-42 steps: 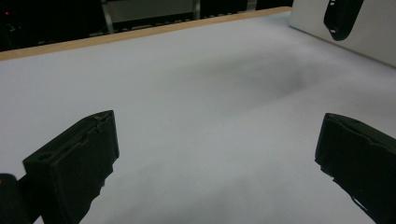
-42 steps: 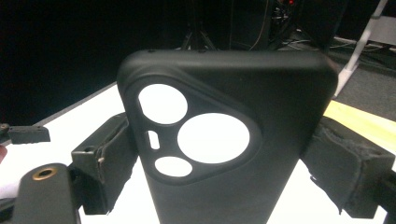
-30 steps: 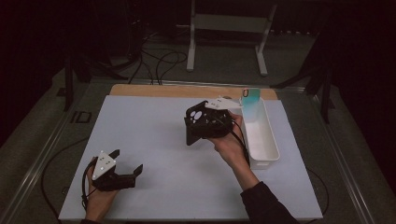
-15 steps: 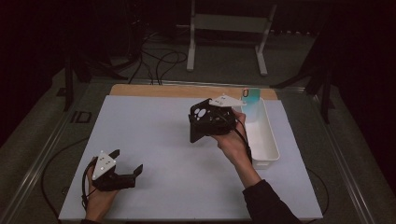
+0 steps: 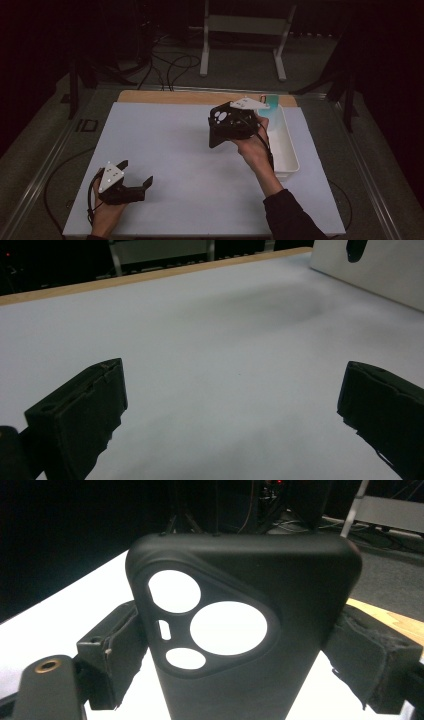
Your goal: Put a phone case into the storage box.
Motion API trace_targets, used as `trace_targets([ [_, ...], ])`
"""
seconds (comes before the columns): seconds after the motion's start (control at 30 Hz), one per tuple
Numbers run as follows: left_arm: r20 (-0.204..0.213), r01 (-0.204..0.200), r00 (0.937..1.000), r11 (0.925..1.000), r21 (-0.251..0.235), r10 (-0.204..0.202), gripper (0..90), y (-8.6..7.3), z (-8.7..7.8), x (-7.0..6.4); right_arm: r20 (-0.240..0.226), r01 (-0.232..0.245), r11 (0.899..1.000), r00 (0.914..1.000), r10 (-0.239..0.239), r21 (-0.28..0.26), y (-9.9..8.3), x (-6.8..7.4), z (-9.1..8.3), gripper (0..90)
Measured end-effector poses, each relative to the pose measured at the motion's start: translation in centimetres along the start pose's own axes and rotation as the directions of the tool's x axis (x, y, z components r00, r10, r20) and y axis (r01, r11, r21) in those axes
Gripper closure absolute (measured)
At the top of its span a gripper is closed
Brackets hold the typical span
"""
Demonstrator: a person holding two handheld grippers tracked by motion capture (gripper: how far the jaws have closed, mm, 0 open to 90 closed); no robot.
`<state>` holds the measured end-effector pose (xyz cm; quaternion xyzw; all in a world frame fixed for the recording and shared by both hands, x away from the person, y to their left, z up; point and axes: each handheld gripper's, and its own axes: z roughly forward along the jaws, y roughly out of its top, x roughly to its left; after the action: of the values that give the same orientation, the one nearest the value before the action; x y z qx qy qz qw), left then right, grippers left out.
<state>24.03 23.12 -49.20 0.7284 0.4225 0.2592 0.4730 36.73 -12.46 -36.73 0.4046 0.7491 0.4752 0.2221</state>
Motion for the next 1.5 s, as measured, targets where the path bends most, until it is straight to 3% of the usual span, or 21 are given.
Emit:
trace_targets([
  [1.5,0.0,0.0,1.0,1.0,0.003,0.0,0.1,0.0,0.1,0.0,0.116,-0.043,0.999,0.9924,0.041,0.015,1.4,-4.6,1.1,14.2],
])
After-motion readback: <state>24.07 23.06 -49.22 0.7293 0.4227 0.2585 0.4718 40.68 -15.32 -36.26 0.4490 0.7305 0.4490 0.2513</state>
